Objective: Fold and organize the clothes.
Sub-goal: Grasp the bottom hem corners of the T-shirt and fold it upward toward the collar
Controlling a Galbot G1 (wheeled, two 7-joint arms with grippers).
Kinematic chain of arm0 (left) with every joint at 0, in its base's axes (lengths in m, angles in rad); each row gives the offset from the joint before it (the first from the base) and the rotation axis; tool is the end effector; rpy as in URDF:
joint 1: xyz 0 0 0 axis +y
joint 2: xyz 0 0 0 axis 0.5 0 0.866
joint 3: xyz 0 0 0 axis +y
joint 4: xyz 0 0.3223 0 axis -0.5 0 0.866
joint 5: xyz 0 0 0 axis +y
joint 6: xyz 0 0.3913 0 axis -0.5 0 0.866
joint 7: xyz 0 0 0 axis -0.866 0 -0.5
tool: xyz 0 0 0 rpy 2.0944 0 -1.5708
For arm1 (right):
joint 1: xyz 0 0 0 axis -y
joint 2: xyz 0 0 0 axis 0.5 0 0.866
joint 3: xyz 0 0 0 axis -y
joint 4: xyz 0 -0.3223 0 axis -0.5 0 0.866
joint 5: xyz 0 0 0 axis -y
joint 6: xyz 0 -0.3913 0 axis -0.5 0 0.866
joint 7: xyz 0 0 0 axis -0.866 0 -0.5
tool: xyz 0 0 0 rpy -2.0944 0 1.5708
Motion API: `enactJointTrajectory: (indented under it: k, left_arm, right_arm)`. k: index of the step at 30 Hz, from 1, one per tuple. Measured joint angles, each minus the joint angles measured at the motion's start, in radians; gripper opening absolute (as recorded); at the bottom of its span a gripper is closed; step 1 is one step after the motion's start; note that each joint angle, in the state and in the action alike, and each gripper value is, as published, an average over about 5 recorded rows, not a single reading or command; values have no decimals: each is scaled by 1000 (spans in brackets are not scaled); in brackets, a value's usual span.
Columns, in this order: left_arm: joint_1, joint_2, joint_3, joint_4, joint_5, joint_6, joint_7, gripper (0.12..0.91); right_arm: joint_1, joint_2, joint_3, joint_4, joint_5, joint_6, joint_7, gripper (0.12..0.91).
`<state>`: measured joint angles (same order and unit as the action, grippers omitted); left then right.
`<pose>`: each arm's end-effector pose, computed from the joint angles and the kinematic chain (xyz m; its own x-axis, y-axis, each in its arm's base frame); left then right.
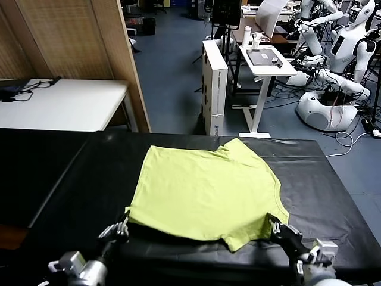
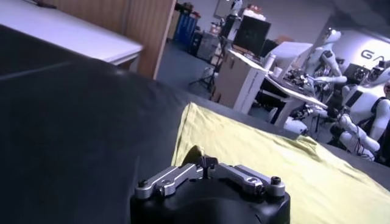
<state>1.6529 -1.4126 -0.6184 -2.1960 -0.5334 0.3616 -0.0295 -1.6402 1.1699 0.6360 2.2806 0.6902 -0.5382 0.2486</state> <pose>0.2099 0.0444 -0.2517 -0.9417 0.1088 0.3184 -0.0036 0.9429 -0.3330 0.2172 -0.0569 -0.2054 -0.8868 -0.0662 0.4573 0.0199 0.9833 0.1808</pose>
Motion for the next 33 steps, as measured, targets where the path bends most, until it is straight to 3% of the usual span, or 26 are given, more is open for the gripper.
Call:
enactJointTrajectory:
  k: [14,33]
  left_arm:
    - [-134,44,25,115,12,8,-4,145]
    - [-244,65,48,241,12,12,-13,145]
  right_arm:
    - [227,-65,-79,-196,17,0,2,140]
    - [344,-45,-144,-318,-7,-1,3,140]
